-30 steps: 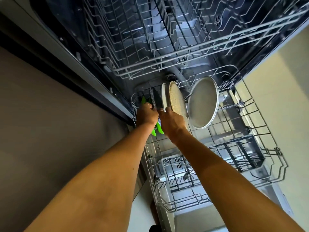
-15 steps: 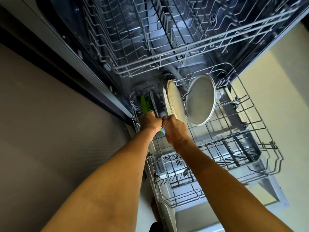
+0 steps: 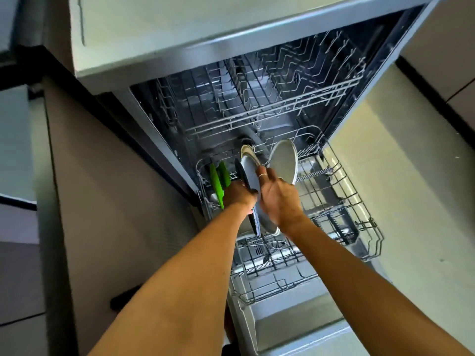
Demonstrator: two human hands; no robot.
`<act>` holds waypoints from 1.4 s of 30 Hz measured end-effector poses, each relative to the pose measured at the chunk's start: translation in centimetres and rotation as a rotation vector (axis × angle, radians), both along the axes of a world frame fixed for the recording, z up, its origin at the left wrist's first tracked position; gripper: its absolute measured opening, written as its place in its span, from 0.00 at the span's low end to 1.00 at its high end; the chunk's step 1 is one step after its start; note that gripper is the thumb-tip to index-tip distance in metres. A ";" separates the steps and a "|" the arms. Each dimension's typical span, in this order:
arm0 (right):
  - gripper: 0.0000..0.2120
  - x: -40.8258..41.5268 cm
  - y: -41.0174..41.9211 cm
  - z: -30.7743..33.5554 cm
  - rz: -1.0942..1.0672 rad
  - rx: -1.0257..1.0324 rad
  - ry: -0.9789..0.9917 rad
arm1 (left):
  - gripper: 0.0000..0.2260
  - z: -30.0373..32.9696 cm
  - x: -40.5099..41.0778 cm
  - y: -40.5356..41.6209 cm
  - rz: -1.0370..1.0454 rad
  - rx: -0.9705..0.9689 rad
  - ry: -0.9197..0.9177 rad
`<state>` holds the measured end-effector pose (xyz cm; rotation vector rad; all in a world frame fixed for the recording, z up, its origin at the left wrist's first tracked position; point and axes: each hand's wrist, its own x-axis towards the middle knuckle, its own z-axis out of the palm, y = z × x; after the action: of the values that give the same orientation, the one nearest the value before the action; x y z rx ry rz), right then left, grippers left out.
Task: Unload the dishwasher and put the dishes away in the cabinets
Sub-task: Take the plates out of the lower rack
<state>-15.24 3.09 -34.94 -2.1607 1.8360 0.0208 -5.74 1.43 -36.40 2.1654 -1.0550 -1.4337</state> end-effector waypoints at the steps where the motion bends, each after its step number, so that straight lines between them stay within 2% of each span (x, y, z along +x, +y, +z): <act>1: 0.29 -0.4 0.5 0.7 -0.012 -0.019 -0.002 | 0.11 0.7 -0.2 0.4 -0.009 -0.001 0.000; 3: 0.28 -1.6 1.7 2.1 -0.053 -0.054 -0.043 | 0.11 2.2 -0.8 1.4 -0.039 -0.004 -0.005; 6: 0.25 -3.5 3.5 4.3 -0.141 -0.071 -0.132 | 0.03 4.9 -1.5 3.0 -0.116 -0.063 0.018; 11: 0.22 -6.1 8.8 7.9 -0.344 -0.191 -0.342 | 0.07 9.9 -2.6 7.3 -0.328 -0.238 -0.055; 14: 0.19 -7.6 12.1 11.7 -0.493 -0.252 -0.478 | 0.13 15.1 -4.0 10.9 -0.529 -0.372 -0.163; 18: 0.15 -8.6 14.4 17.2 -0.659 -0.295 -0.710 | 0.07 20.9 -5.6 14.1 -0.776 -0.614 -0.320; 21: 0.14 -8.3 16.0 20.1 -0.646 -0.354 -0.859 | 0.15 23.0 -5.6 16.1 -0.902 -0.828 -0.492; 23: 0.14 -7.8 16.4 22.1 -0.619 -0.371 -1.031 | 0.18 24.4 -5.0 16.9 -0.934 -0.932 -0.559; 27: 0.13 -5.6 16.8 24.9 -0.612 -0.247 -1.401 | 0.15 27.1 -2.8 18.4 -0.931 -1.117 -0.596; 29: 0.12 -3.8 16.9 25.5 -0.600 -0.187 -1.529 | 0.15 28.6 -1.3 18.8 -0.933 -1.138 -0.599; 31: 0.12 -1.4 16.9 26.1 -0.589 -0.134 -1.617 | 0.15 30.2 0.7 18.7 -0.966 -1.128 -0.631; 34: 0.13 3.9 16.8 27.1 -0.554 -0.069 -1.639 | 0.14 32.6 6.0 18.5 -0.958 -1.141 -0.707; 38: 0.12 11.7 16.7 28.0 -0.489 -0.010 -1.610 | 0.13 34.6 16.0 18.5 -0.663 -1.045 -0.832; 42: 0.12 20.9 16.7 27.9 -0.455 0.037 -1.597 | 0.21 35.6 29.1 19.8 -0.303 -0.730 -0.933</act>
<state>5.67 19.76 -7.08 -0.8947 1.1159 -1.2909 23.40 21.20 -0.80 2.0910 -1.8770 0.0676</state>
